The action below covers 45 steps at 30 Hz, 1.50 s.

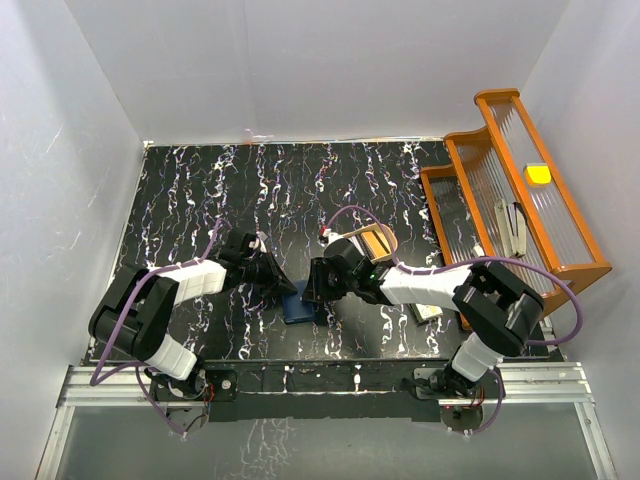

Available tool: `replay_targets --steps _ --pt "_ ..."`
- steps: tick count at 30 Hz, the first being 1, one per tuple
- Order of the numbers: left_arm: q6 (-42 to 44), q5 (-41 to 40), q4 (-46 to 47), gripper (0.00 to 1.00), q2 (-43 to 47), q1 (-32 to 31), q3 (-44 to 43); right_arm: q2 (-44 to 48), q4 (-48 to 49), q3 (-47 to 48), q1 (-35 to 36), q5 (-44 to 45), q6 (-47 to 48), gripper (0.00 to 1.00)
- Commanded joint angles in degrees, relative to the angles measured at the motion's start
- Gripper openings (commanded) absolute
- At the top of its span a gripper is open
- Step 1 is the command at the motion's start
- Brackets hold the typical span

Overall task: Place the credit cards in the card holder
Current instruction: Close the card holder at the center of the board.

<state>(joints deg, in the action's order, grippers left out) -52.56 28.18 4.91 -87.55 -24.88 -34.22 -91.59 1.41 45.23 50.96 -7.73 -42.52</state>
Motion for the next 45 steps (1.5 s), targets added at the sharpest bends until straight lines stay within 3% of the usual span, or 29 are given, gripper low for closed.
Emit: replay_targets --steps 1,45 --pt "1.2 -5.5 -4.9 0.04 -1.5 -0.5 1.3 -0.2 0.8 2.8 0.3 -0.8 0.9 0.28" --pt "-1.1 -4.3 -2.9 0.04 -2.3 -0.9 2.6 -4.5 5.1 1.8 0.3 -1.9 -3.3 0.17"
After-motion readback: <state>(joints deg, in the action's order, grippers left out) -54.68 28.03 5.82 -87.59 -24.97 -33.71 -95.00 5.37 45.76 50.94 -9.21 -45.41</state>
